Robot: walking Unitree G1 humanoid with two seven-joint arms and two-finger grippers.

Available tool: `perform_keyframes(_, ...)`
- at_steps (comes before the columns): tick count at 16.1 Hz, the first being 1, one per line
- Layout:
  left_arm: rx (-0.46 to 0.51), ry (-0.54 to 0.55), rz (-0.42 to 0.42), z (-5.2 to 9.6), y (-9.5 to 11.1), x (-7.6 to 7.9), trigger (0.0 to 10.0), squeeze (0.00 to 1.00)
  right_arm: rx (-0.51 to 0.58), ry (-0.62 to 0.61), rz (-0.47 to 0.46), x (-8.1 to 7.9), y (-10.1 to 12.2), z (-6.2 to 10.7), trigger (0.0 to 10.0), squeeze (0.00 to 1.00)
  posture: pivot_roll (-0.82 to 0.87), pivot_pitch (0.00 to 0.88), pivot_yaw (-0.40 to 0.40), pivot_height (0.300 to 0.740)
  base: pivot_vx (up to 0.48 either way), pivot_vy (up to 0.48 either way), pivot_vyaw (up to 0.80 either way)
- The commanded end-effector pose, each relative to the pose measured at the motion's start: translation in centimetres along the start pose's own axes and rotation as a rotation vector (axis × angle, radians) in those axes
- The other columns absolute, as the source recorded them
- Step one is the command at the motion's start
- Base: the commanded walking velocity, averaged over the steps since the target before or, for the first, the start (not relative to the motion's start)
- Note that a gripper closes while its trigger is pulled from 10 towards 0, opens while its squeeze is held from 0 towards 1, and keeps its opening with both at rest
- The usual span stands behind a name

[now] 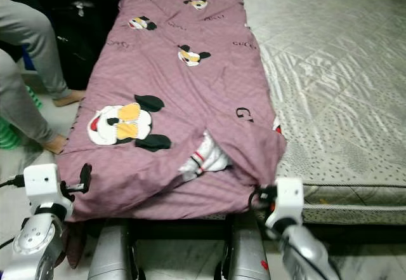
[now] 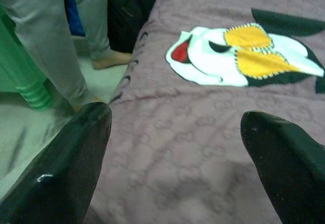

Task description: Clean up the room

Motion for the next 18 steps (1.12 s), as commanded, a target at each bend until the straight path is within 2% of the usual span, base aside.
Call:
perform_keyframes(1,-0.004,0.000,-0.005,-0.1,-0.2,-0.1,10.0,0.00,0.024,-0.150,0.035,3.9,0.8,0.7,10.0,1.00,0.04,0.065,0.000,0.521,0.000,0.000,0.00)
perform_keyframes(5,0.000,0.008,-0.002,-0.1,-0.2,-0.3,10.0,0.00,0.202,-0.207,0.220,3.1,5.2,0.3,10.0,1.00,0.04,0.063,-0.004,0.521,0.000,0.000,0.00)
perform_keyframes(6,-0.002,0.010,-0.001,-0.1,-0.2,-0.3,10.0,0.00,0.261,-0.187,0.224,2.3,6.5,0.3,10.0,1.00,0.04,0.064,-0.002,0.521,0.000,0.000,0.00)
perform_keyframes(7,-0.002,0.008,-0.003,-0.1,-0.2,-0.3,10.0,0.00,0.301,-0.164,0.278,1.5,7.4,0.4,10.0,1.00,0.04,0.064,0.000,0.521,0.000,0.000,0.00)
perform_keyframes(9,0.002,0.003,-0.003,-0.2,-0.1,-0.1,10.0,0.00,0.277,-0.189,0.258,2.0,6.8,0.2,10.0,1.00,0.04,0.064,0.000,0.521,0.000,0.000,0.00)
perform_keyframes(11,0.003,0.003,-0.003,-0.2,-0.1,-0.1,10.0,0.00,0.311,-0.182,0.262,1.9,7.3,0.5,10.0,1.00,0.04,0.066,0.003,0.521,0.000,0.000,0.00)
perform_keyframes(13,0.002,0.001,-0.004,-0.3,-0.2,-0.2,10.0,0.00,0.352,-0.048,0.276,-0.2,7.5,1.4,10.0,1.00,0.03,0.068,0.005,0.521,0.000,0.000,0.00)
perform_keyframes(14,0.002,-0.004,-0.003,-0.4,-0.1,0.0,10.0,0.00,0.265,0.165,0.262,-3.4,5.2,1.8,10.0,1.00,0.02,0.070,0.008,0.521,0.000,0.000,0.00)
perform_keyframes(15,0.003,-0.007,-0.001,-0.5,0.0,0.2,10.0,0.00,0.185,0.244,0.236,-4.6,3.5,1.8,10.0,1.00,0.02,0.071,0.010,0.521,0.000,0.000,0.00)
perform_keyframes(17,0.008,-0.019,0.001,-0.7,0.1,0.6,10.0,0.00,0.149,0.294,0.216,-5.8,2.8,1.3,10.0,1.00,0.02,0.071,0.015,0.521,0.000,0.000,0.00)
perform_keyframes(18,0.020,-0.030,-0.004,-0.8,0.4,0.9,10.0,0.00,0.127,0.359,0.209,-7.4,2.6,0.9,10.0,1.00,0.02,0.071,0.015,0.521,0.000,0.000,0.00)
Point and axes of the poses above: a point about 5 cm out from each wrist's last joint towards the gripper, its own z axis pointing back from the gripper into the wrist, its own y axis along the axis of the wrist's last joint, x = y × z, the point moved 6 cm from there along -z, pointing out of the wrist towards the gripper, and after that the axes turned 2 degrees about -z, right-handed, at the moved point
